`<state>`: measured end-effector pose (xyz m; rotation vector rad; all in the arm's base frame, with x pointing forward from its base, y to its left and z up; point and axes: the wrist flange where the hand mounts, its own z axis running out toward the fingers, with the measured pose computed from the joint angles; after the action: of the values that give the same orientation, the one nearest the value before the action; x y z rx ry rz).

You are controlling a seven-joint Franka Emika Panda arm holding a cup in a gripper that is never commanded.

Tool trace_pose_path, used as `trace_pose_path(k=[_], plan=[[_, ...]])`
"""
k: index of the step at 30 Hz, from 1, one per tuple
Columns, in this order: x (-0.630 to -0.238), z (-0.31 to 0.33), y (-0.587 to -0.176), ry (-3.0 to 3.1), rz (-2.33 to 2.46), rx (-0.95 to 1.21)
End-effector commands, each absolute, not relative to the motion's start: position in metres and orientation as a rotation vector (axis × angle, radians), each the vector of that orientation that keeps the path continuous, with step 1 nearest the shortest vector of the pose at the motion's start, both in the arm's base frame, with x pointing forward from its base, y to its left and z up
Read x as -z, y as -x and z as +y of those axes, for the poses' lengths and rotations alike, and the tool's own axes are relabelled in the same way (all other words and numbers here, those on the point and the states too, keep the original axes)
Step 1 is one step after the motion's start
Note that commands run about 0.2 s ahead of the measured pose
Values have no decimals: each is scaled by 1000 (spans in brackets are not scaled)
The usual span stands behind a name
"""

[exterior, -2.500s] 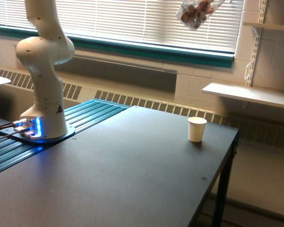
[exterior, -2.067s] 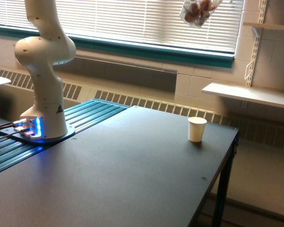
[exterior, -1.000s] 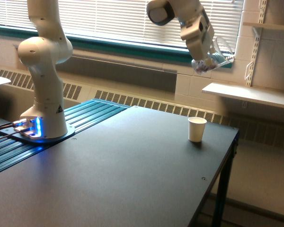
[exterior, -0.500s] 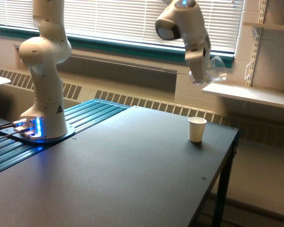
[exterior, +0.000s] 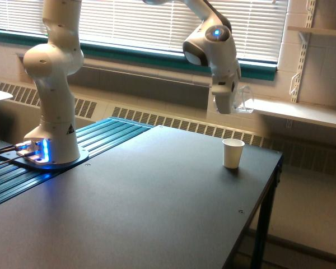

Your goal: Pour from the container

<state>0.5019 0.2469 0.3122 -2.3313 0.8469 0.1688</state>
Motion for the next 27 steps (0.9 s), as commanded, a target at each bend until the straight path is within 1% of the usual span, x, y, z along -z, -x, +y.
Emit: trace_pose_path(k=[1, 8, 11, 14, 21, 27], plan=[[-296, 258, -487, 2321, 784, -233], [-273, 256, -472, 2228, 842, -346], [-269, 254, -470, 2215, 857, -364], [-265, 248, -471, 2170, 890, -400], [-265, 234, -482, 2149, 927, -413], [-263, 208, -487, 2094, 1015, -407]])
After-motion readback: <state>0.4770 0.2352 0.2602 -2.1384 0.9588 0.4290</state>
